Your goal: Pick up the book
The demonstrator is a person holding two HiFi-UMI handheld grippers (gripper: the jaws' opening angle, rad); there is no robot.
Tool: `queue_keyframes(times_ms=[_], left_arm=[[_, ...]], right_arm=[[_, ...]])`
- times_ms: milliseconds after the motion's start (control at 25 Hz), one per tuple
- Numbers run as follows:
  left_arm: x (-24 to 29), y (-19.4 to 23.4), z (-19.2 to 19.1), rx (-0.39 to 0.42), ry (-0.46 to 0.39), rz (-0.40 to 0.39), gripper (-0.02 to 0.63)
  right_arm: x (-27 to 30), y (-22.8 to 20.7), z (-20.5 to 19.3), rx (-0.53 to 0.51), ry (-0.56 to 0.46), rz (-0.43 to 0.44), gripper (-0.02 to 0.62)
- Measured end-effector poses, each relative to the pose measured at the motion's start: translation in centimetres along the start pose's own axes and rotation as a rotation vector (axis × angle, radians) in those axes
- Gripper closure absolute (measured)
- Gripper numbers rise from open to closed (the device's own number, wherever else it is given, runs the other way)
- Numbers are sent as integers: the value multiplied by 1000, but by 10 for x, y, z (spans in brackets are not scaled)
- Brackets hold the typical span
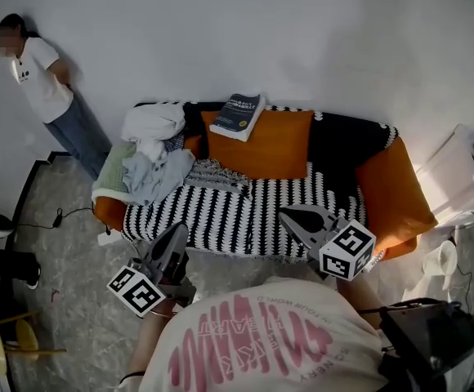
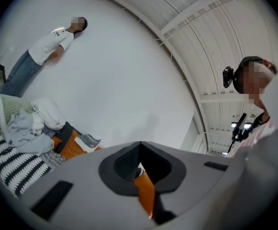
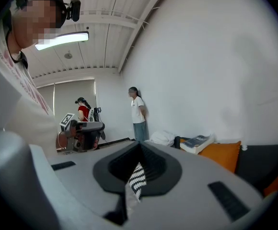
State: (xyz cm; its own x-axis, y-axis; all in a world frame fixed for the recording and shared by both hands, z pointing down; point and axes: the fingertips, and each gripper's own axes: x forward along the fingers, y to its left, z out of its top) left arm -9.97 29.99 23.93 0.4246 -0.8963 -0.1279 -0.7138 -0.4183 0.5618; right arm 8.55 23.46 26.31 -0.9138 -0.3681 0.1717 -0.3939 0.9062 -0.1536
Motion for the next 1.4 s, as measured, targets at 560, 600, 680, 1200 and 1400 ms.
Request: queue_keyframes(times_ms=[560,600,680,1200,1400], left_arm=[[17,13,-4,205,163,-5,598],[21,13,-3,208,168,-15,598],[26,12,1,209,163,-22,598],[54,2,7,248,142,-40,599],[68,8,7,252,156,-38,599]], right_arm=[[-17,-41,28,54,-47,-177,588],[-21,-43,30,58,-51,-186,588],[-26,-49,34,67,-61,-201,588],[-26,-56,29,40,-54,-194,588],[-17,-71,29,60,-57,-195,588]])
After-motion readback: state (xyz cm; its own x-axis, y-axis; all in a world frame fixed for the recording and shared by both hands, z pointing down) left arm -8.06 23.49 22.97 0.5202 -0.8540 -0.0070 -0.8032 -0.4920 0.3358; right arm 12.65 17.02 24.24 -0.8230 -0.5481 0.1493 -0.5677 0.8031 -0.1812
